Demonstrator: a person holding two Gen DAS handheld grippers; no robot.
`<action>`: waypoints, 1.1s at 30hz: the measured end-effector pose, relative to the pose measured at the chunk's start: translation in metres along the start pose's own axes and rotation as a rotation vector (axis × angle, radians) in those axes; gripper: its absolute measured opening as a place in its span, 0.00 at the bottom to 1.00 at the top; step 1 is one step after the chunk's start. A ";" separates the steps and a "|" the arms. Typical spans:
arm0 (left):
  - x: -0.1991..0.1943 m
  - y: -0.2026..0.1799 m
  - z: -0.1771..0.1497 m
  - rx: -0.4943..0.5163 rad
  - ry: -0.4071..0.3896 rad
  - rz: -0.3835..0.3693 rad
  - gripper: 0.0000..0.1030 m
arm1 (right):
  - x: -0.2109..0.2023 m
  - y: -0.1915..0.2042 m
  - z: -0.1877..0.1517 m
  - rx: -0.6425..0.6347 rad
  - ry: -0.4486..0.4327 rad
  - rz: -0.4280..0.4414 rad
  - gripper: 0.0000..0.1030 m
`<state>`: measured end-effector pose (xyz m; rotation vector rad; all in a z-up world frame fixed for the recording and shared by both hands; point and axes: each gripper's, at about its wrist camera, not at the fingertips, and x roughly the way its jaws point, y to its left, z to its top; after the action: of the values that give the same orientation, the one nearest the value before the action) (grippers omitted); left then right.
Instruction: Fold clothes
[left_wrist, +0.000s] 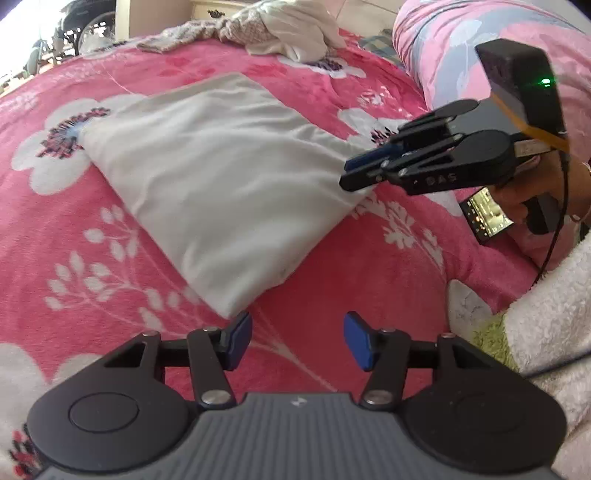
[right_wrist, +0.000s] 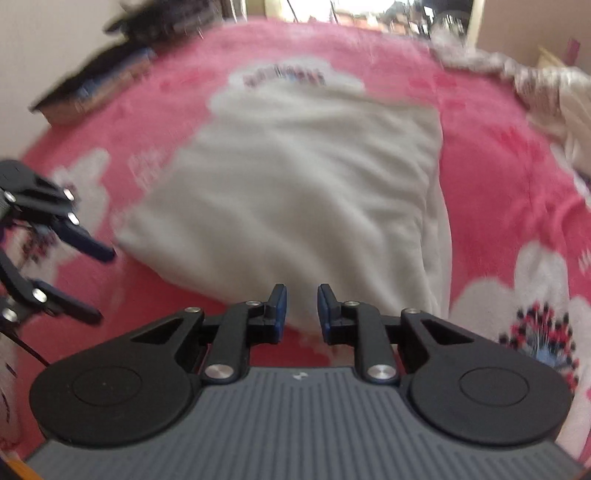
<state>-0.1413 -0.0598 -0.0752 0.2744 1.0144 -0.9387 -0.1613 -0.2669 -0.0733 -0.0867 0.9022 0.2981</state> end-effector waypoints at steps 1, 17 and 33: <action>-0.002 0.002 0.001 -0.003 -0.005 0.006 0.55 | -0.005 0.003 0.003 -0.017 -0.017 0.006 0.17; -0.008 0.026 0.023 -0.107 -0.032 0.112 0.55 | 0.019 0.045 0.025 -0.034 -0.034 0.152 0.19; -0.004 0.018 0.024 -0.088 -0.029 0.132 0.55 | 0.016 0.048 0.022 -0.033 -0.033 0.145 0.19</action>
<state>-0.1131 -0.0614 -0.0630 0.2505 0.9964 -0.7741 -0.1495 -0.2129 -0.0698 -0.0464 0.8724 0.4478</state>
